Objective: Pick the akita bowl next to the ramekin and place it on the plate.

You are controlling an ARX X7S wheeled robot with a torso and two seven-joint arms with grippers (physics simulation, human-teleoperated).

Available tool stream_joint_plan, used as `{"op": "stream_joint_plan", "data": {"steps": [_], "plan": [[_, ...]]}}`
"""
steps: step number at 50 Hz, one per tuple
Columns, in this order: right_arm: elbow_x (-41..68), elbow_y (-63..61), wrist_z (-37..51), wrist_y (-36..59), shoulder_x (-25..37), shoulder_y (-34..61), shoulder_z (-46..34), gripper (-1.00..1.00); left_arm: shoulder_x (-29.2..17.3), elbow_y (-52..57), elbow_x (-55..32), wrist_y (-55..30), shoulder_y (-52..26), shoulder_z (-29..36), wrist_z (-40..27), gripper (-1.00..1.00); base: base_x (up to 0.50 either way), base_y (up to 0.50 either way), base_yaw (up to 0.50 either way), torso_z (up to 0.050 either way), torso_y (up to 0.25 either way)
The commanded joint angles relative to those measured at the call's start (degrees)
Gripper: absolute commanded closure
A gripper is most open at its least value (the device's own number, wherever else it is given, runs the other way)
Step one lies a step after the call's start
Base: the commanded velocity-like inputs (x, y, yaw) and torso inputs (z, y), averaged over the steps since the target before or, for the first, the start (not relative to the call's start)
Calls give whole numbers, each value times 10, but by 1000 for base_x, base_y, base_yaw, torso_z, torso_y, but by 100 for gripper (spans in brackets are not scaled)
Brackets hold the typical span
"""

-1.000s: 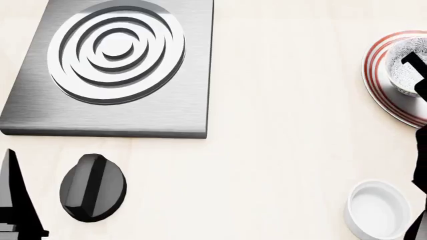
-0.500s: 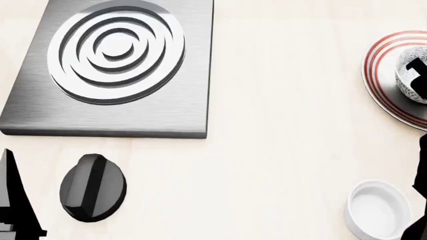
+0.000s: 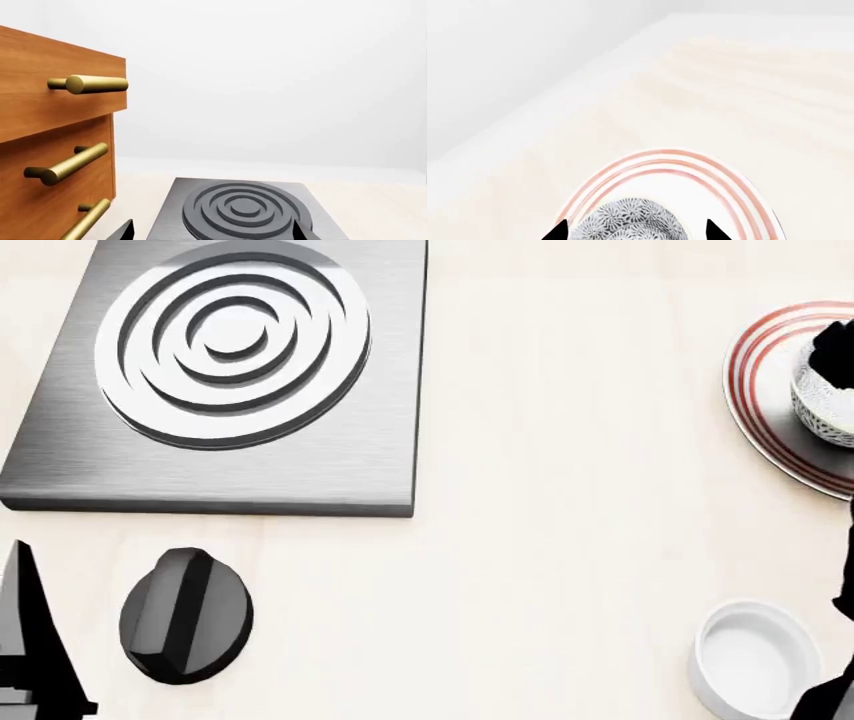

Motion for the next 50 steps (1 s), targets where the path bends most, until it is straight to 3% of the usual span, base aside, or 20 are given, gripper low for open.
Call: {"op": "stream_joint_plan", "data": {"steps": [1,9,18,31,39,45,50], "plan": [[-27,-246,-11,144,-35,-66,-25,-100,12,2,8,2,4,-12,16,-100,0,0,0,0,0],[-40,-491,-5,275,-20,-151,-69,-100,13,0,6,5,3,-10,16,-100,0,0,0,0,0],[-11,-684,-14,313,-37,-238,-58,-100,22,-13,1,14,-2,-13,13,-100,0,0,0,0,0],[-75,-901,6,233,-37,-400,-151,-100,35,-13,0,64,14,-10,21,-100,0,0,0,0,0],[-172,-991,47,193,-21,-484,-264,-100,33,3,-1,71,20,-15,17,-100,0,0,0,0,0],[-241,-991,76,140,-6,-523,-328,-100,29,9,-3,71,23,-16,17,-100,0,0,0,0,0],[-228,-988,83,108,-14,-541,-330,-100,31,14,1,68,20,-11,14,-100,0,0,0,0,0]]}}
